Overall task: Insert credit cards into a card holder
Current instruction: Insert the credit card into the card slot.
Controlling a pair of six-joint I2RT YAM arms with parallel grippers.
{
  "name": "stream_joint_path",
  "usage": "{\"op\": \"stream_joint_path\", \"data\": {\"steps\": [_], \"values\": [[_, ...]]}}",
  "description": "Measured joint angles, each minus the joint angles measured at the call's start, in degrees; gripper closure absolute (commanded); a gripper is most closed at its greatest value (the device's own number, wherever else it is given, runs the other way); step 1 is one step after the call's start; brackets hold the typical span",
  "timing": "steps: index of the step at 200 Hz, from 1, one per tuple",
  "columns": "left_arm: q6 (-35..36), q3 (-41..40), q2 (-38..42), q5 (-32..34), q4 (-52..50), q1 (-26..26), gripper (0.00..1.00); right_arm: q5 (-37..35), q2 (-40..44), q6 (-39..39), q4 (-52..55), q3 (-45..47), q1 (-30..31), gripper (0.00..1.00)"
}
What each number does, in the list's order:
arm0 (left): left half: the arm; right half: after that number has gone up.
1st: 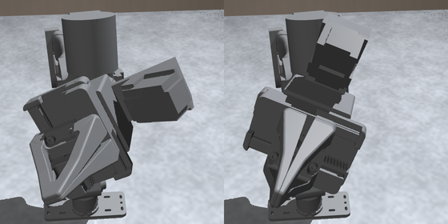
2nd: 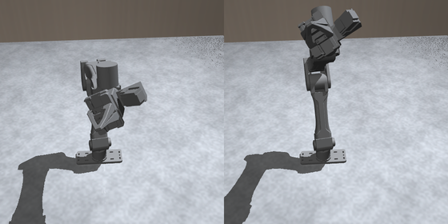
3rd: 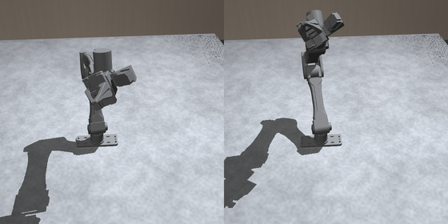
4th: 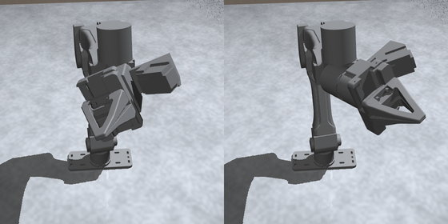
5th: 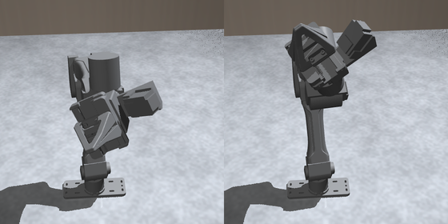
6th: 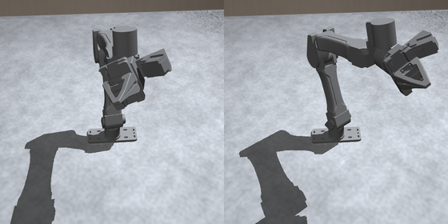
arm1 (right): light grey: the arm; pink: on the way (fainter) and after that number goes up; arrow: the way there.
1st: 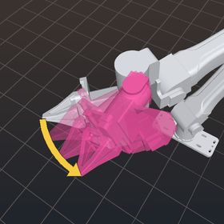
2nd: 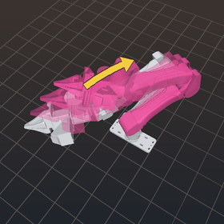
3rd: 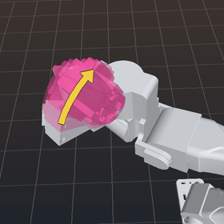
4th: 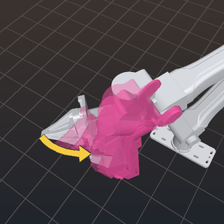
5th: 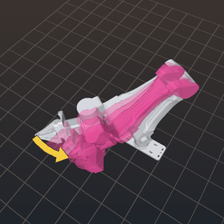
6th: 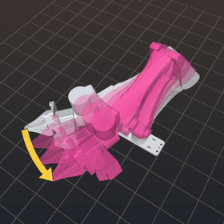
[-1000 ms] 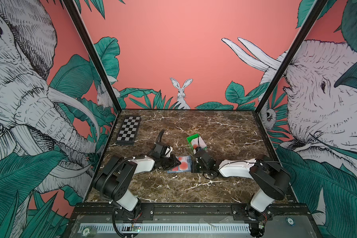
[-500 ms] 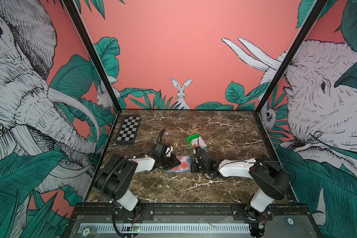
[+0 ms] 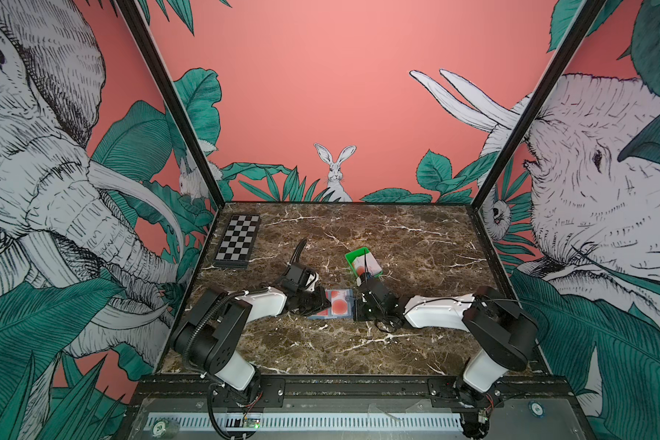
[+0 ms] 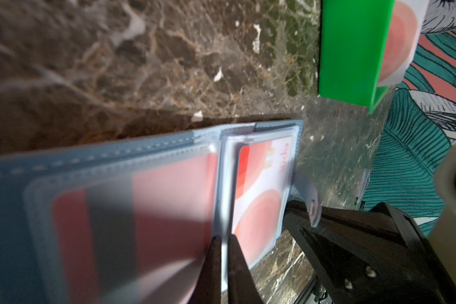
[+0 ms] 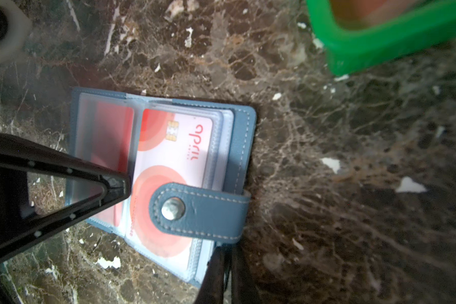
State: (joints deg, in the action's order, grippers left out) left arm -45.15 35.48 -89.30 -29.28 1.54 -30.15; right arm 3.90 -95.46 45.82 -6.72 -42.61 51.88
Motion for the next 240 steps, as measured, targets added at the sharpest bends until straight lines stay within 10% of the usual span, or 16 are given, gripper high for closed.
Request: {"op": "stream_joint_path", "data": {"steps": [240], "values": [[1.8, 0.5, 3.0, 3.1, -2.3, -1.3, 0.93, 2.6, 1.3, 1.5, -2.3, 0.0, 0.0, 0.73]]}}
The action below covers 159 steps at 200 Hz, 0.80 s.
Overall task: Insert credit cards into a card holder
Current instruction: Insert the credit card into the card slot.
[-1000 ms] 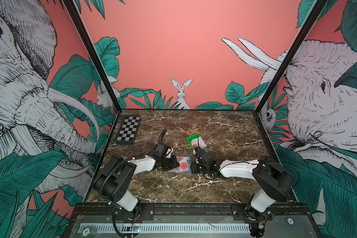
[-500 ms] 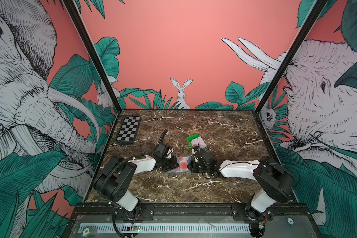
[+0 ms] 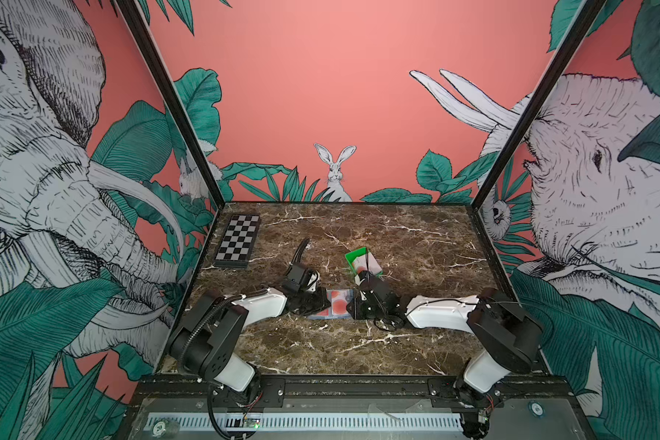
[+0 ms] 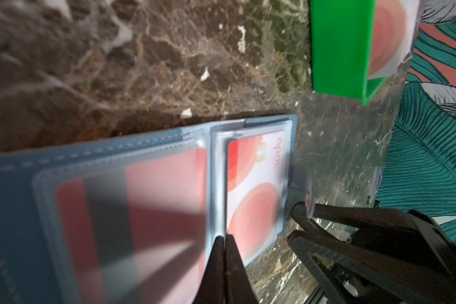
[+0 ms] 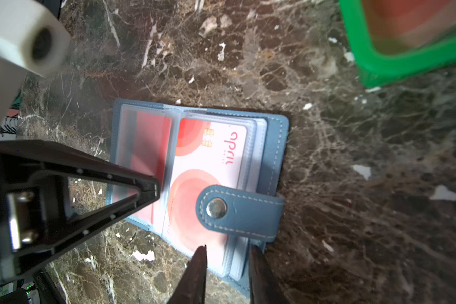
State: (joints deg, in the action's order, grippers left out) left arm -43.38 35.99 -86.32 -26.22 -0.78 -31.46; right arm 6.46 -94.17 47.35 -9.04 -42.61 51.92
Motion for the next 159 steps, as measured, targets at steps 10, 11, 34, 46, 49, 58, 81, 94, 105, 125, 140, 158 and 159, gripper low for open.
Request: {"op": "stream_joint_path", "data": {"steps": [10, 11, 34, 46, 49, 58, 81, 94, 105, 125, 140, 158, 159], "values": [[0.0, 0.0, 0.4, -0.1, 0.2, 0.0, 0.91, 0.0, 0.0, 0.0, 0.0, 0.0, 0.0, 0.73], [0.0, 0.0, 0.4, -0.1, 0.2, 0.0, 0.91, 0.0, 0.0, 0.0, 0.0, 0.0, 0.0, 0.73], [-0.3, 0.0, 0.3, -0.7, 1.1, 0.0, 0.88, 0.0, 0.0, 0.0, 0.0, 0.0, 0.0, 0.73], [-0.5, 0.0, 0.1, -1.0, 1.8, 0.0, 0.87, 0.0, 0.0, 0.0, 0.0, 0.0, 0.0, 0.73], [-0.5, 0.0, 0.0, -1.0, 1.9, 0.0, 0.87, 0.0, 0.0, 0.0, 0.0, 0.0, 0.0, 0.73], [-0.6, 0.0, -0.3, -1.0, 2.2, 0.0, 0.86, 0.0, 0.0, 0.0, 0.0, 0.0, 0.0, 0.73], [-0.5, 0.0, -1.0, -1.0, 2.4, -0.3, 0.86, 0.0, 0.0, 0.0, 0.1, 0.0, 0.0, 0.73], [-0.5, 0.0, -1.5, -1.0, 2.4, -0.4, 0.88, 0.0, 0.0, 0.0, 0.2, 0.0, 0.0, 0.73], [-0.5, 0.0, -2.0, -1.0, 2.4, -0.4, 0.88, 0.0, 0.0, 0.0, 0.3, 0.0, 0.0, 0.73], [-0.5, 0.0, -2.5, -0.9, 2.4, -0.4, 0.88, 0.0, 0.0, -0.1, 0.4, 0.0, 0.0, 0.73], [-0.5, 0.0, -2.8, -0.7, 2.3, -0.5, 0.89, 0.0, 0.0, -0.1, 0.5, 0.0, 0.0, 0.73], [-0.3, 0.3, -3.0, -0.4, 1.9, -0.7, 0.91, 0.0, 0.0, -0.2, 0.5, 0.0, 0.0, 0.73], [-0.2, 0.3, -3.0, -0.4, 1.9, -0.7, 0.91, 0.0, 0.0, -0.2, 0.5, 0.0, 0.0, 0.72]]}}
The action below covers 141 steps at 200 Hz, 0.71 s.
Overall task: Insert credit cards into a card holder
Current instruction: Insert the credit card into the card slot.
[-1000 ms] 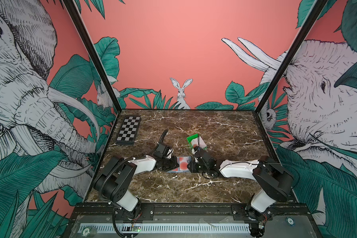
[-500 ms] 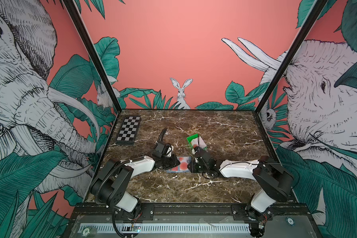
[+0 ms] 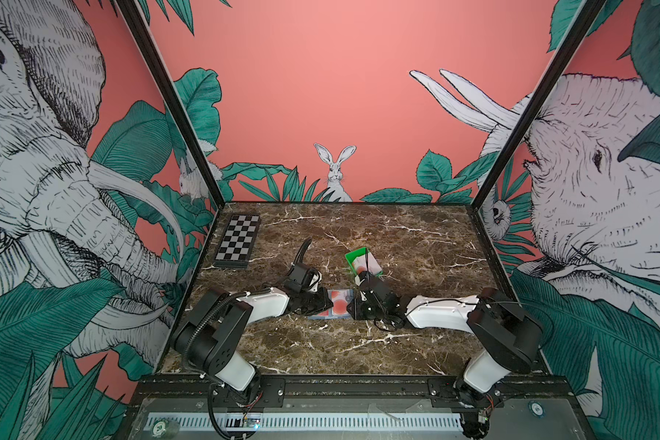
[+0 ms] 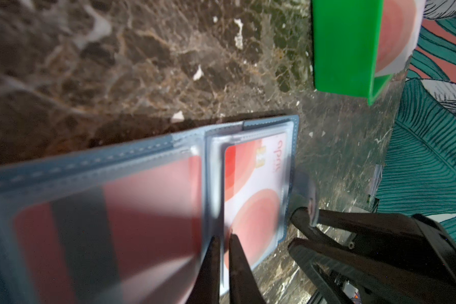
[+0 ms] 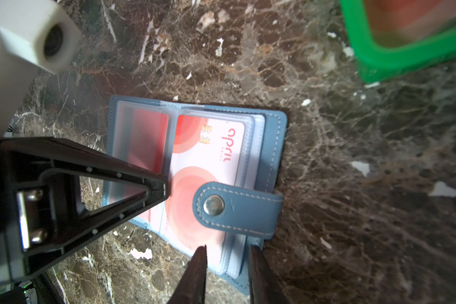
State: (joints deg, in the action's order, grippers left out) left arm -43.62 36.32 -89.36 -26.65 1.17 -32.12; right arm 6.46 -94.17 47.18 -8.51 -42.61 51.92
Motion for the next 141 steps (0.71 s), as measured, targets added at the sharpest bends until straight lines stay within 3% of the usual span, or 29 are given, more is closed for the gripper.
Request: {"op": "stream_joint_path", "data": {"steps": [141], "values": [[0.4, 0.3, -1.0, 0.6, 0.0, -0.4, 0.94, 2.0, -2.0, 0.2, -1.2, -1.4, 0.0, 0.73]]}}
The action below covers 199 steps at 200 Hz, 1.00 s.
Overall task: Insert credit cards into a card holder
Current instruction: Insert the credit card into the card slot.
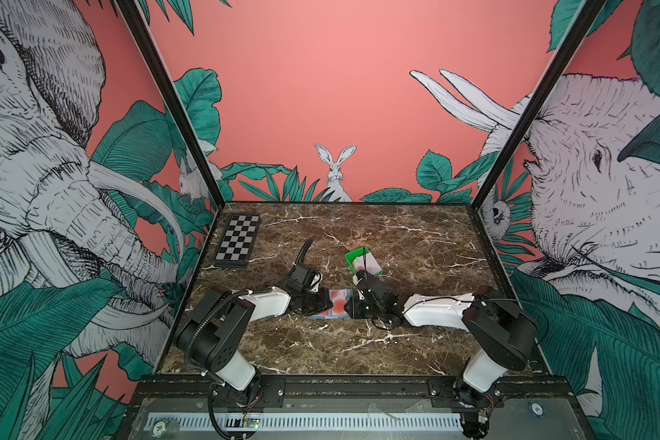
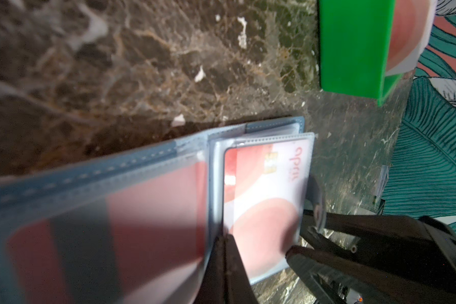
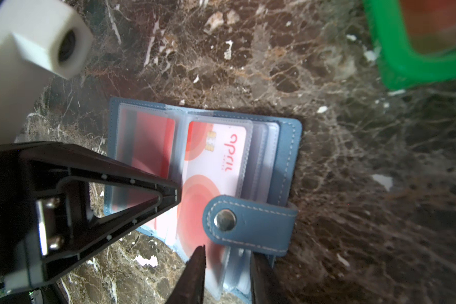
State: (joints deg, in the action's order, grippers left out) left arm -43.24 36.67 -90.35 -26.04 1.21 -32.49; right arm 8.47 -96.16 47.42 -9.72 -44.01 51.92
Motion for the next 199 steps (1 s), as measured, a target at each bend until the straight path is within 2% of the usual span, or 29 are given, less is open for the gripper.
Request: {"op": "stream_joint_path", "data": {"steps": [61, 199], "values": [[-0.2, 0.0, -0.2, -0.1, 0.5, 0.0, 0.94, 0.7, -0.4, 0.1, -0.8, 0.0, -0.1, 0.8], [-0.3, 0.0, -0.8, -0.5, 1.8, 0.0, 0.96, -0.8, 0.2, 0.2, 0.1, 0.0, -0.1, 0.79]]}}
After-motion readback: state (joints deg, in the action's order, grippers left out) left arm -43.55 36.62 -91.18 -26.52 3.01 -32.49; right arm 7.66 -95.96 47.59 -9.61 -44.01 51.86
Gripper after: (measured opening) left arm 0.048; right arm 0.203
